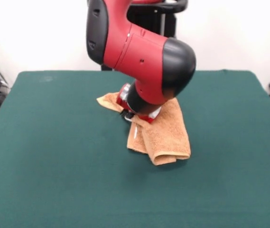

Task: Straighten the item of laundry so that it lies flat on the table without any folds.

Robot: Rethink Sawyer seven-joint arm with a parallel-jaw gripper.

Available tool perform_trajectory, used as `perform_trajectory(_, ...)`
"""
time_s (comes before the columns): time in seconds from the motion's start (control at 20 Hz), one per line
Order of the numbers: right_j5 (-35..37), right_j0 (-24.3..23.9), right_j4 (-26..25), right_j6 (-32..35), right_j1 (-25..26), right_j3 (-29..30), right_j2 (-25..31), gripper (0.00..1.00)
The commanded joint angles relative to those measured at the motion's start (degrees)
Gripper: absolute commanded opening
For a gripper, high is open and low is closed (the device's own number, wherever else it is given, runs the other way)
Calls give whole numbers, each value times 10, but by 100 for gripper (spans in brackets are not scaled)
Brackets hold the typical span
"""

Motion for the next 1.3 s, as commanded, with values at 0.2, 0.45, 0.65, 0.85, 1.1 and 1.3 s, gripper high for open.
perform_trajectory(0.2,-75,-14,-8,-15,-53,77,136,0)
perform_trajectory(0.45,-49,-14,-9,-2,-82,83,136,0)
perform_trajectory(0.65,-29,-13,-13,4,-101,85,135,0)
perform_trajectory(0.85,-3,-18,-14,-1,-122,88,137,0)
perform_trajectory(1.1,28,-20,-11,1,-140,84,139,0)
perform_trajectory(1.3,38,-21,-7,7,-149,84,142,0)
